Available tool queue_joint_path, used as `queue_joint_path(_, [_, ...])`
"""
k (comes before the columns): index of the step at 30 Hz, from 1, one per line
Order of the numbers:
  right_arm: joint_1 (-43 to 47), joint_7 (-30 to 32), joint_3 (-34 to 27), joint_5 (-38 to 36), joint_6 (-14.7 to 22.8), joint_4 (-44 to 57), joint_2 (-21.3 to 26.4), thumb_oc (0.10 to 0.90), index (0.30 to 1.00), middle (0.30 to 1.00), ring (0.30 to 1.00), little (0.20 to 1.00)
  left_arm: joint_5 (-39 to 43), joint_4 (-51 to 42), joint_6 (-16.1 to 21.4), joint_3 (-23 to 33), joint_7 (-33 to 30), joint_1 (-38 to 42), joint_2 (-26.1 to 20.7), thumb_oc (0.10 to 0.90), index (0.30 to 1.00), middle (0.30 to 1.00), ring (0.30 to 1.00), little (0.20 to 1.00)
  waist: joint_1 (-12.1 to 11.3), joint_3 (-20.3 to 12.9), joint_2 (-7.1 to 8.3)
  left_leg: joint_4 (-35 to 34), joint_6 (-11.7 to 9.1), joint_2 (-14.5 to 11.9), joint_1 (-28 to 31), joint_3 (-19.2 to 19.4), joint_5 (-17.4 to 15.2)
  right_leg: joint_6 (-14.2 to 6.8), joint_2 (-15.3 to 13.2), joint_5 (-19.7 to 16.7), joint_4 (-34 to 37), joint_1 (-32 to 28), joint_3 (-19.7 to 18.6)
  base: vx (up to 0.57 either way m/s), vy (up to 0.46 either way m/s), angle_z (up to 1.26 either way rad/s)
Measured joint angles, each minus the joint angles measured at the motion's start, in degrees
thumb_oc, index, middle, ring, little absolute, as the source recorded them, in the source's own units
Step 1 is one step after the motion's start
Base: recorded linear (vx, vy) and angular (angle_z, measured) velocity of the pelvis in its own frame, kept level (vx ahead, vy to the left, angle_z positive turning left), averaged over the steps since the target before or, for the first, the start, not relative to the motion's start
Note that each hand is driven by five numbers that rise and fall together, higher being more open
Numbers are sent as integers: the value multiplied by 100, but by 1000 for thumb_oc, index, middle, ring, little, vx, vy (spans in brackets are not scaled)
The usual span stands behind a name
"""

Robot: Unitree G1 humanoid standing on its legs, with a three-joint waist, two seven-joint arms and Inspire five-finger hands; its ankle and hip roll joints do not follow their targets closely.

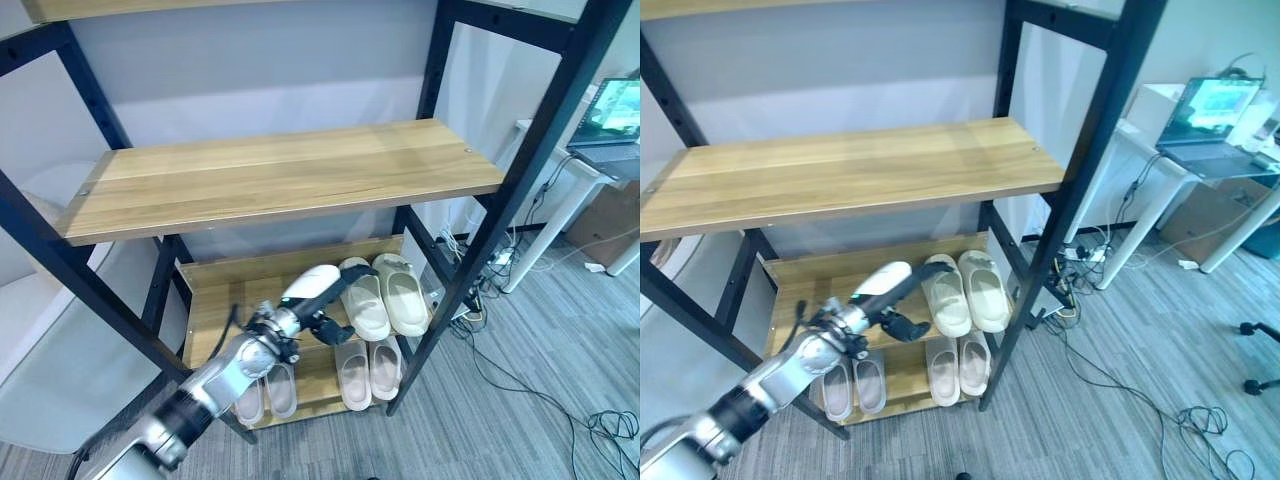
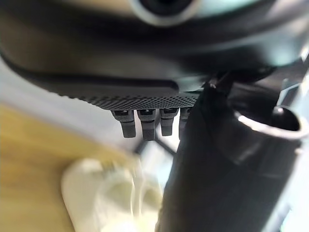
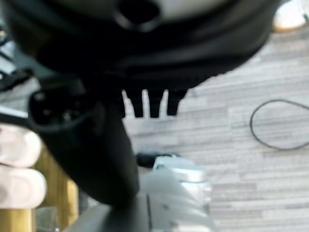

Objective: Arrange the slippers neatly on the shoe rack.

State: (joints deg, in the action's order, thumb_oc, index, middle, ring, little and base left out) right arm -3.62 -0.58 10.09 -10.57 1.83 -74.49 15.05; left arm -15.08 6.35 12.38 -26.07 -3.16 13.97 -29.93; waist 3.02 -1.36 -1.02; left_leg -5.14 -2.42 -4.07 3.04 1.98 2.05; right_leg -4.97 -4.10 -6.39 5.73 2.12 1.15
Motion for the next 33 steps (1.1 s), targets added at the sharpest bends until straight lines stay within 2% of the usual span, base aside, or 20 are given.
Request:
queue_joint_path(4, [-128, -45, -41, 56, -72, -75, 6, 800, 900, 900, 900, 900, 520, -46, -18, 588, 1, -833, -137, 800, 900, 900, 900, 900, -238, -106, 36, -9, 22, -6, 72, -61, -57, 32, 2, 44, 0, -98, 38, -20, -3, 6])
queue_joint_path(5, [-130, -51, -32, 61, -86, -108, 6, 800, 900, 900, 900, 900, 608, -37, -20, 638, 3, -979, -199, 800, 900, 900, 900, 900, -243, -114, 50, -3, 21, -6, 88, -86, -59, 29, 2, 50, 0, -100, 45, -18, 3, 13])
queue_joint_path(7, [-143, -60, 19, 132, -125, -121, 11, 800, 900, 900, 900, 900, 842, -49, -31, 798, 30, -1355, -249, 800, 900, 900, 900, 900, -362, -147, 86, -4, 17, 0, 100, -93, -60, 28, -6, 55, 0, -115, 64, -34, 1, 6])
queue_joint_path(8, [-99, -62, 91, 174, -161, -119, 9, 800, 900, 900, 900, 900, 1077, -78, -34, 866, 99, -1559, -281, 800, 900, 900, 900, 900, -520, -164, 108, -4, 17, 1, 88, -105, -57, 27, -10, 54, 0, -138, 83, -42, 1, 0])
queue_joint_path(11, [-38, -62, 198, 374, -171, -106, 9, 800, 900, 900, 900, 900, 1532, -102, -35, 888, 383, -1885, -419, 800, 900, 900, 900, 900, -647, -181, 164, -4, -3, 2, 85, -153, -44, 25, -17, 61, 0, -161, 143, -32, -8, 11])
queue_joint_path(15, [-11, -60, 191, 528, -170, -108, 18, 800, 900, 900, 900, 900, 1960, -485, -102, 895, 765, -2170, -652, 800, 900, 900, 900, 900, -723, -171, 172, -3, -42, -1, 83, -183, -17, 24, -15, 66, 1, -172, 175, -24, 5, 5])
queue_joint_path(19, [-13, -52, 195, 632, -170, -105, 15, 800, 900, 900, 900, 900, 2583, -785, -125, 988, 996, -2326, -635, 800, 900, 900, 900, 900, -733, -165, 155, -2, -50, -3, 105, -245, -11, 18, -16, 78, 1, -232, 240, -31, -2, 7])
queue_joint_path(21, [-6, -53, 194, 738, -166, -103, 12, 800, 900, 900, 900, 900, 2736, -1073, -272, 1006, 1215, -2334, -960, 800, 900, 900, 900, 900, -758, -155, 148, -3, -56, -14, 110, -253, -9, 23, -8, 82, 1, -245, 251, -13, -2, 2])
queue_joint_path(25, [-34, -52, 192, 795, -166, -111, 24, 800, 900, 900, 900, 900, 3452, -1559, -350, 1547, 1491, -2601, -1031, 800, 900, 900, 900, 900, -790, -125, 93, -12, -60, -11, 106, -281, -7, 24, -13, 84, 1, -247, 272, -7, -1, 2])
queue_joint_path(29, [-31, -56, 192, 827, -172, -112, 36, 800, 900, 900, 900, 900, 3749, -1558, -458, 1558, 1639, -2618, -1113, 800, 900, 900, 900, 900, -823, -93, 42, -20, -40, -15, 104, -334, -21, 36, -11, 99, 1, -250, 321, -8, 0, 6])
queue_joint_path(32, [-14, -55, 186, 869, -174, -109, 24, 800, 900, 900, 900, 900, 3738, -1579, -624, 1559, 1929, -2866, -1798, 800, 900, 900, 900, 900, -813, -86, 18, -13, -80, -18, 99, -327, 4, 37, -9, 99, 0, -260, 319, 0, 0, 0])
queue_joint_path(33, [-12, -55, 187, 869, -174, -108, 34, 800, 900, 900, 900, 900, 3725, -1499, -640, 1569, 1986, -2942, -1857, 800, 900, 900, 900, 900, -807, -85, 15, -6, -80, -15, 106, -324, 4, 37, -12, 99, 0, -255, 318, 0, 0, 0])
